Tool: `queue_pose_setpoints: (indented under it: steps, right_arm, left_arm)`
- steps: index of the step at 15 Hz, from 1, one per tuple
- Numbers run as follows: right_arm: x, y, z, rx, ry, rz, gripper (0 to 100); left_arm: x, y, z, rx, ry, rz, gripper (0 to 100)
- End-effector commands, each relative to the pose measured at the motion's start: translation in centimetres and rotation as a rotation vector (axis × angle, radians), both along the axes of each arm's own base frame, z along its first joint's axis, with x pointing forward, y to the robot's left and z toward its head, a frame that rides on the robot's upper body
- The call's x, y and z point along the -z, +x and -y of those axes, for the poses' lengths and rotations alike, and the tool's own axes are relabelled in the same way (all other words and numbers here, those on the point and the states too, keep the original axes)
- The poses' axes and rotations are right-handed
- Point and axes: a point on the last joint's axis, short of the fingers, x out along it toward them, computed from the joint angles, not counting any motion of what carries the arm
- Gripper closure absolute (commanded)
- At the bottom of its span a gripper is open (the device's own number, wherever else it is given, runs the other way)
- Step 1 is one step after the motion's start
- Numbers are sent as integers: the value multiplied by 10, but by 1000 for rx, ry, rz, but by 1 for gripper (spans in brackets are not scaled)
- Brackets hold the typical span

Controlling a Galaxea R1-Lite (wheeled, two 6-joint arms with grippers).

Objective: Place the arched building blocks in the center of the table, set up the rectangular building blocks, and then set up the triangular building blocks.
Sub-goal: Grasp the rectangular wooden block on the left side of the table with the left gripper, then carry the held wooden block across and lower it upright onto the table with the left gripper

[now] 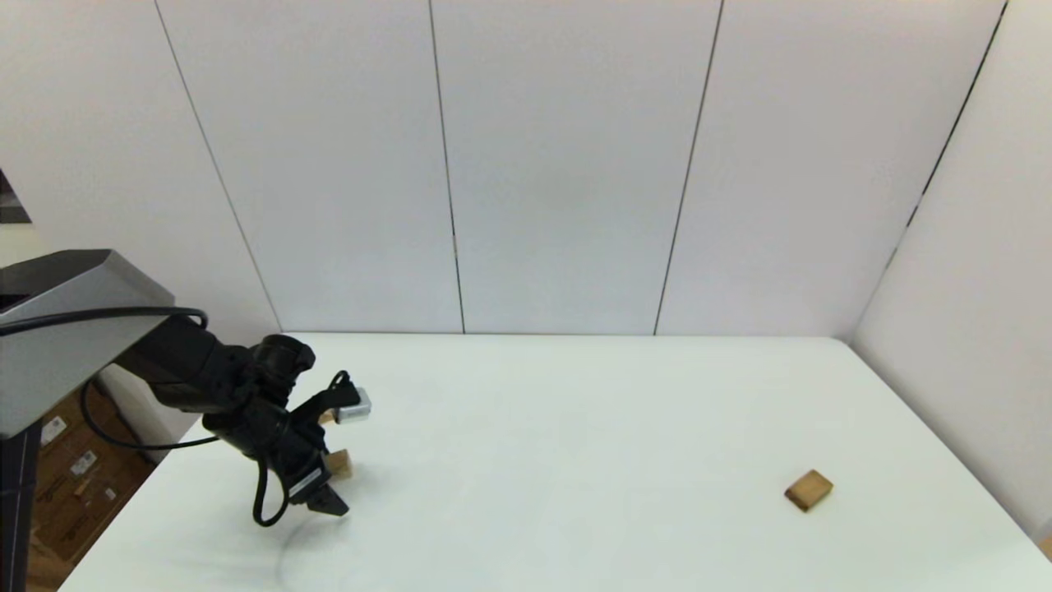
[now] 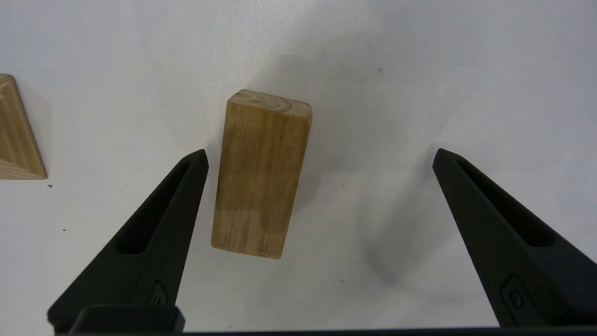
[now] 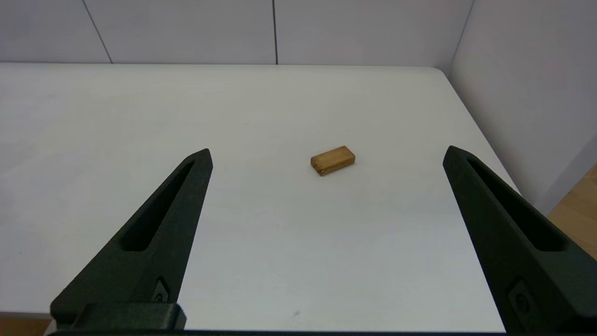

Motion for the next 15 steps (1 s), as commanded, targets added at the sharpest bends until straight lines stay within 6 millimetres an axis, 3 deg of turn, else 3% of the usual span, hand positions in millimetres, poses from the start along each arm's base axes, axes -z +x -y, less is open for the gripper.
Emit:
queue_pose_setpoints:
  steps: [1, 10, 12, 15]
  right_arm:
    - [0, 0, 0, -2, 0, 0, 0]
    - [0, 0, 0, 0, 0, 0, 0]
    - [0, 0, 0, -2, 0, -2, 0]
    - [0, 0, 0, 0, 0, -2, 0]
  left_arm:
    - [-1, 0, 0, 6, -1, 2, 100]
    - [-2, -1, -1, -1, 1, 2, 100]
    - [-17, 5, 1, 9, -1, 61, 100]
    - [-42, 18, 39, 109, -14, 165, 100]
